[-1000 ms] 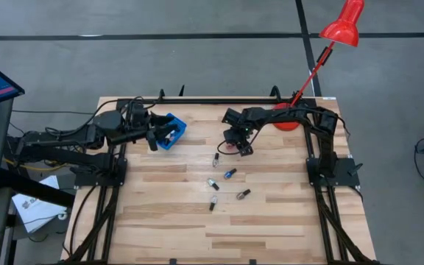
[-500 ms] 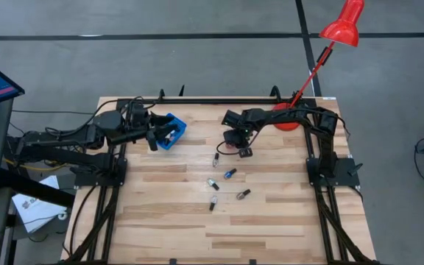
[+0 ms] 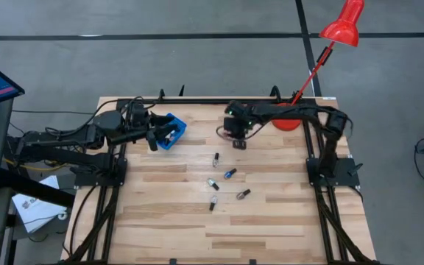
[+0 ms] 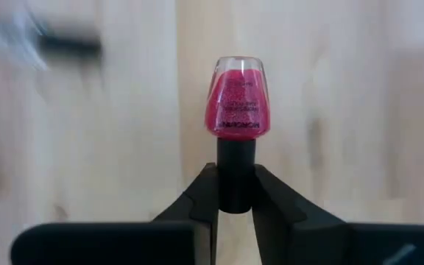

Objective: Pick & Place Nail Polish
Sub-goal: Put the red nail polish bottle into the blue bin

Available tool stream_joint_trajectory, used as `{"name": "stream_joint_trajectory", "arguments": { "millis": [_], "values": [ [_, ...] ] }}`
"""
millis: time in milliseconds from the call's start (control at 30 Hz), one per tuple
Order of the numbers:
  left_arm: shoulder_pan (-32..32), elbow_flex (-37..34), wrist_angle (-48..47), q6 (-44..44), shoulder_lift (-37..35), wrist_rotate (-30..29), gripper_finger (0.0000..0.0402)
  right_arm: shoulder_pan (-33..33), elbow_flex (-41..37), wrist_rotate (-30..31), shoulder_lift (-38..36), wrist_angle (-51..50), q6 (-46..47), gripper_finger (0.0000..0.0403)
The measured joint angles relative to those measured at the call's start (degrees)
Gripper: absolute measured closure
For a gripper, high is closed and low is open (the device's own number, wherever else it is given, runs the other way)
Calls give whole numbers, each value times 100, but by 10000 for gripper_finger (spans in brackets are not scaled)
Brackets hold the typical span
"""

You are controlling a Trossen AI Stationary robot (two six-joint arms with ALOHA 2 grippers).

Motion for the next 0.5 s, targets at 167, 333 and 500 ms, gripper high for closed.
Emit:
{"name": "stream_joint_trajectory", "arguments": {
  "millis": [167, 333, 500],
  "values": [
    [0, 0, 10, 5, 0, -2, 183, -183, 4, -710, -859, 630, 586, 360],
    [0, 2, 239, 72, 99, -4, 183, -148, 13, -883, -1837, 1487, 1220, 360],
    [2, 4, 1276, 729, 552, 150, 183, 139, 20, -919, -2439, 2223, 1698, 360]
  ]
}}
